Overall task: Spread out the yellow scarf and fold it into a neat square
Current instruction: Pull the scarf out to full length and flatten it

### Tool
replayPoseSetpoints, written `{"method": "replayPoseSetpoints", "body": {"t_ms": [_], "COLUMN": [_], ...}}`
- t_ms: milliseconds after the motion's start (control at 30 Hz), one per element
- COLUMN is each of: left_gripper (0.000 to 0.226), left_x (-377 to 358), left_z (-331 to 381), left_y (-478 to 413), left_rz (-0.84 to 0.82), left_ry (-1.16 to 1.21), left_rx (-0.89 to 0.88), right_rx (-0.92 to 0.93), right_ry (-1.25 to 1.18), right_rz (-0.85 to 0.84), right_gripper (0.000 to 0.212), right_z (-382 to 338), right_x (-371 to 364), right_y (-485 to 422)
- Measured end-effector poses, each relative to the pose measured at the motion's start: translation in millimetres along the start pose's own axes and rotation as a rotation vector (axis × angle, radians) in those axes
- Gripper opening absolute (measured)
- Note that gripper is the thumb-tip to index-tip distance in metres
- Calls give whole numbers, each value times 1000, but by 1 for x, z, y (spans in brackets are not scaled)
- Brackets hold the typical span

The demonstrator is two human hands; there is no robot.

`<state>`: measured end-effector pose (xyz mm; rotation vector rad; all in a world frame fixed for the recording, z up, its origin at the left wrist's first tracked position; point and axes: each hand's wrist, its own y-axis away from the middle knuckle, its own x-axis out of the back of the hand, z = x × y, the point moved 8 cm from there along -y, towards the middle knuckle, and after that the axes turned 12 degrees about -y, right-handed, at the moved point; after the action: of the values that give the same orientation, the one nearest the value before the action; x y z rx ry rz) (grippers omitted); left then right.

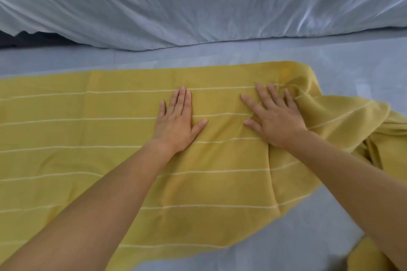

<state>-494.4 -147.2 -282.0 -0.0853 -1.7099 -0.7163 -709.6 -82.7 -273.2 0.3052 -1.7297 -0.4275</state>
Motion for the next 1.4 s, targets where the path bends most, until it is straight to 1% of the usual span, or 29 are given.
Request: {"method": "replayPoseSetpoints", "body": {"t_ms": [67,133,200,267,333,400,467,533,600,633,700,767,800,867,900,1033,1067,1167,1233,1300,1333,1400], "left_gripper": [84,82,82,81,79,79,84,92,94,87,63,56,55,55,55,49,52,63,65,63,62,65], "left_x": [5,8,6,-1,-13,-26,-43,-60,-73,-76,-72,-66,-61,-49,-42,-15,-12,-12,-16,-22,-24,-29], "left_z": [1,2,9,21,34,45,47,38,27,24,18,11,5,-10,-20,-56,-65,-87,-97,-105,-109,-117], "left_y": [6,24,58,106,155,199,230,242,241,238,228,221,220,220,221,220,219,211,204,195,192,186], "left_rz": [-4,18,39,44,63,83,56,-6,-47,-29,34,65,79,123,144,234,235,192,150,110,92,83], "left_ry": [46,104,162,193,133,33,-40,-79,-112,-121,-120,-118,-121,-113,-92,-42,-20,8,-3,26,62,125], "left_rx": [0,-13,-67,-160,-292,-426,-495,-458,-396,-378,-356,-342,-326,-255,-212,-53,-16,82,128,173,205,275], "right_rx": [15,62,105,157,261,412,532,580,559,538,517,526,543,601,615,586,583,557,520,440,402,350], "right_ry": [-11,-60,-123,-146,-106,-17,65,128,129,108,68,72,82,91,84,7,-5,-43,-52,-122,-170,-194], "right_rz": [20,136,246,280,239,130,6,-69,-71,-50,11,91,124,215,242,287,305,296,236,162,157,212], "right_gripper": [64,62,62,61,63,68,77,86,95,98,97,85,73,39,28,39,39,43,44,42,44,51], "right_z": [-3,-10,-16,-25,-39,-56,-69,-76,-74,-72,-63,-52,-48,-44,-42,-61,-69,-91,-99,-102,-101,-100], "right_x": [4,17,25,20,4,-25,-57,-79,-82,-77,-62,-46,-37,-16,-5,42,54,77,78,75,74,73], "right_y": [5,22,53,94,138,176,202,208,196,186,165,148,142,133,129,105,97,64,43,24,17,7]}}
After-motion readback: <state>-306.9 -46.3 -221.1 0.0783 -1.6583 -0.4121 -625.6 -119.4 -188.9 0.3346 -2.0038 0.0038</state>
